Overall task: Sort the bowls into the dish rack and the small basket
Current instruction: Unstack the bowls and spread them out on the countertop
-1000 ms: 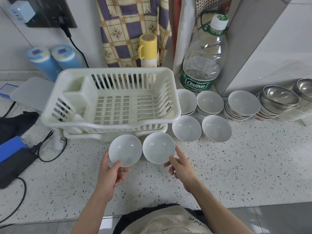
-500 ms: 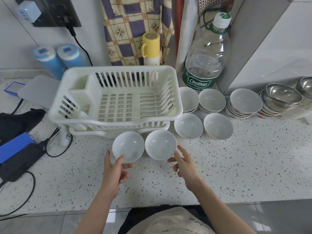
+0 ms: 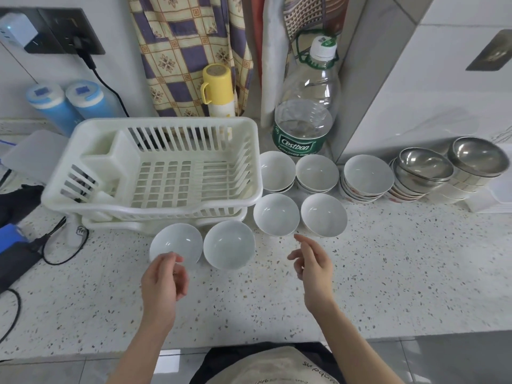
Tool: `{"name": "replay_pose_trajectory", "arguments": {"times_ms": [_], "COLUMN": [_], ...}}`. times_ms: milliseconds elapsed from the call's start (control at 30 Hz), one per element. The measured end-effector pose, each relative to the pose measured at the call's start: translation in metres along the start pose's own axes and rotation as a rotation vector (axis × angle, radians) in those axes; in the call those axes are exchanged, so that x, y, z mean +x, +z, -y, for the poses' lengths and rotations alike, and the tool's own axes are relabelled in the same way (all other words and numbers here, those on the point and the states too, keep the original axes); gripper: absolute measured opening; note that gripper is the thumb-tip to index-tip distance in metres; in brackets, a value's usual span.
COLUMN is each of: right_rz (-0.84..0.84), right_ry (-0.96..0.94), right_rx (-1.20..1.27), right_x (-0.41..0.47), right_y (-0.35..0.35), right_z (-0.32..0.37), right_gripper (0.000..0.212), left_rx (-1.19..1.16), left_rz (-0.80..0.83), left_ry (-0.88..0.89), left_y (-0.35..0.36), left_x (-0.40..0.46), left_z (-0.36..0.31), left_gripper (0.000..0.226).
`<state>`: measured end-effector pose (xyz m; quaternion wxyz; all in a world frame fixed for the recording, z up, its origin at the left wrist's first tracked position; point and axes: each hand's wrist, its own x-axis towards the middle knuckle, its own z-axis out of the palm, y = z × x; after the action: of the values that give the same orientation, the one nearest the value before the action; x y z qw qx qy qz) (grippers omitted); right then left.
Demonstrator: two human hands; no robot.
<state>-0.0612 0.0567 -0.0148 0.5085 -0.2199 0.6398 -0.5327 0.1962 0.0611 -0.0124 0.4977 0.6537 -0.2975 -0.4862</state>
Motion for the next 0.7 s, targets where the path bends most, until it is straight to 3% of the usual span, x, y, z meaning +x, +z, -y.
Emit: {"name": "replay_pose_trajectory", "arguments": {"times_ms": [133, 300, 433, 533, 700], "right_rz": [-0.031, -0.121, -0.073, -0.012, 0.044], "right_ry": [-0.021, 0.077, 0.197, 0.237, 0.068], "right_rx": [0.065, 0.078, -0.041, -0.181, -0.644], "right_x": [0.023, 0.07, 0.113, 0.139, 0.168], "right_y": [-0.022, -0.047, -0.054, -0.051, -0.042], "right_z": [0.029, 0.066, 0.083, 0.085, 0.082], "right_gripper": [0.026, 0.02, 0.016, 0.017, 0.028], "left_rx": [0.045, 0.077, 0.17, 0.255, 0.202], "left_rz": [0.182, 0.288, 0.242, 0.224, 0.153], "left_ry": [0.003, -0.088, -0.179, -0.249, -0.315], "left_y": [0.059, 0.146, 0.196, 0.221, 0.249], "left_x": [-0.015, -0.002, 0.025, 0.043, 0.059], "left_z": [-0.017, -0.032, -0.034, -0.033, -0.035], "left_gripper": [0.033, 0.011, 0.034, 0.046, 0.029]}}
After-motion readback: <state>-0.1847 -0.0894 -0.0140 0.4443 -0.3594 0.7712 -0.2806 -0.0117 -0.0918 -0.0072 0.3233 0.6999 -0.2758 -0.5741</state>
